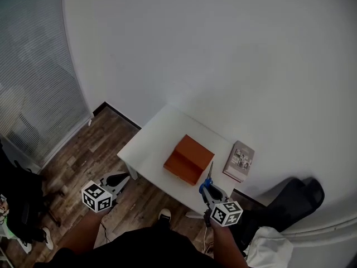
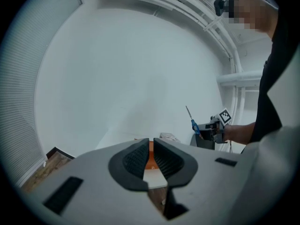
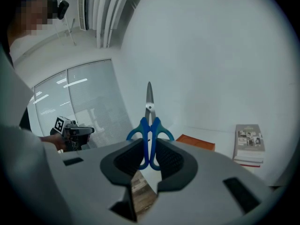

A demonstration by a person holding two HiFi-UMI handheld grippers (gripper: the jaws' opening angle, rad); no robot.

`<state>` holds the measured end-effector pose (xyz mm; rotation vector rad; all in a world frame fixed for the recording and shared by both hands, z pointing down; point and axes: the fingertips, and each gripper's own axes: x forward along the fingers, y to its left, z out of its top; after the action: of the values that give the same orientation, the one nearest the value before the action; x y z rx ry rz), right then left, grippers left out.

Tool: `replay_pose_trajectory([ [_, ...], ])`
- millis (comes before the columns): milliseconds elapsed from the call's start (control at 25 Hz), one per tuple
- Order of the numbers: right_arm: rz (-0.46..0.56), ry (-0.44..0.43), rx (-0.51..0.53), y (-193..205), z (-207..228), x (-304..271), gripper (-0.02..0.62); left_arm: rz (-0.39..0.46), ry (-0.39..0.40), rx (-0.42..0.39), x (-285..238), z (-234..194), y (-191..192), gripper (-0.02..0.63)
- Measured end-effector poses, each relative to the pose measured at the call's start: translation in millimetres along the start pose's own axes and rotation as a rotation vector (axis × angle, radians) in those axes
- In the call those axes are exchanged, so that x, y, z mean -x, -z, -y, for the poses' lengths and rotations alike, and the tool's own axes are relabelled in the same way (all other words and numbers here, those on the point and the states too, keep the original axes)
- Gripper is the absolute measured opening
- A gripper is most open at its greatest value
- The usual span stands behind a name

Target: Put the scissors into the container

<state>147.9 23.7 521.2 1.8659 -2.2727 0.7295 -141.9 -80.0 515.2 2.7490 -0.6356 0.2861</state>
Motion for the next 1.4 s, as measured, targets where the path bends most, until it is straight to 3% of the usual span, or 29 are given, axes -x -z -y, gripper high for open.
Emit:
replay_pose_trajectory([
  [760,-0.100,-0.068,-0.013,-10.6,77.7,-72.1,0.083,-0.007,-0.069,0.029,-83.2,-31.6,-27.0,0.031],
  [1120,-0.137,-0.146,-0.011,-9.0,102.1,-100.9,0.083,0.008,-0.139,0.007,-97.6,-30.5,-49.1,0.031],
  [1400,-0.157,-0.176,-0.018,-1.2,104.8,-112.9,0.083,0.003,-0.161,0.023,-96.7,-25.4,-40.7,0.031],
])
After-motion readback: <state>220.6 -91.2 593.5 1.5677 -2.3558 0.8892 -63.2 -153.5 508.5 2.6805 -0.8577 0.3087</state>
